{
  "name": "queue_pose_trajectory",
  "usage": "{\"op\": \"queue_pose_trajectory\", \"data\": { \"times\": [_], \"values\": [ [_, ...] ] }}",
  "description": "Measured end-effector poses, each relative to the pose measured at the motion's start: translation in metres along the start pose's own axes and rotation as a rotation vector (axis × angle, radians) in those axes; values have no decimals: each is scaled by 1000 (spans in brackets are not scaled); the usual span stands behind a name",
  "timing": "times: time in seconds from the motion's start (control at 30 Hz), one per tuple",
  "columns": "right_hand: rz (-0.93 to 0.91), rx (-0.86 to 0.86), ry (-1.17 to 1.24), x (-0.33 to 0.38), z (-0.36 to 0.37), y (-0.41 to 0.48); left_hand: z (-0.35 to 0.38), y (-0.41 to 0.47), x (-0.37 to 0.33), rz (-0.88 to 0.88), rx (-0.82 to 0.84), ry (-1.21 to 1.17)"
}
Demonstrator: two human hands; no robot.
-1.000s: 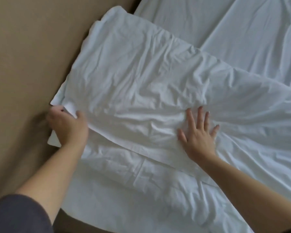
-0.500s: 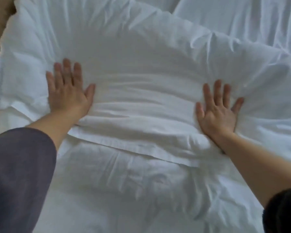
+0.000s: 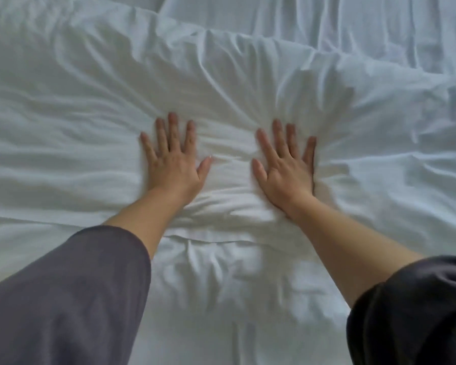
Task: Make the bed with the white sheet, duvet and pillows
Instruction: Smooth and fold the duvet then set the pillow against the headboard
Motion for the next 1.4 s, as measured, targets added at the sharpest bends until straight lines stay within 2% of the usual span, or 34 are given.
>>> {"op": "queue_pose_trajectory", "data": {
  "times": [0.17,0.37,0.47,0.6,0.7,0.8,0.97,1.1,1.23,1.27,1.33,1.4],
  "values": [
    [56,-12,-1,-108,14,-37,9,-7,-97,62,22,24],
    [82,10,23,-221,21,-71,28,-38,-257,175,59,-3],
    [209,59,-31,-311,24,-101,39,-59,-311,171,115,-1],
    [432,275,-114,-430,27,-171,49,-89,-332,105,278,44],
    [386,343,-103,-443,19,-198,37,-102,-342,108,366,69],
    [354,302,-7,-429,7,-190,20,-106,-361,166,393,56],
    [109,162,42,-402,-13,-156,-2,-102,-405,260,305,49],
    [-43,126,-29,-416,-6,-124,-4,-81,-433,240,250,54],
    [-133,94,-104,-452,8,-112,1,-54,-454,130,181,31],
    [-121,84,-87,-499,22,-114,19,-47,-498,116,153,48],
    [-78,51,-75,-532,28,-116,21,-38,-528,116,88,62],
    [1,61,-55,-607,42,-134,39,-40,-610,168,88,64]
  ]
}}
Point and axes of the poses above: each hand's wrist, its own y-axis towards the middle knuckle, its own z-axis out of the palm, x = y × z, the point moved 9 cm from there along y, towards the middle knuckle, and after that the axes turned 2 degrees about x, right-handed, at the moved point
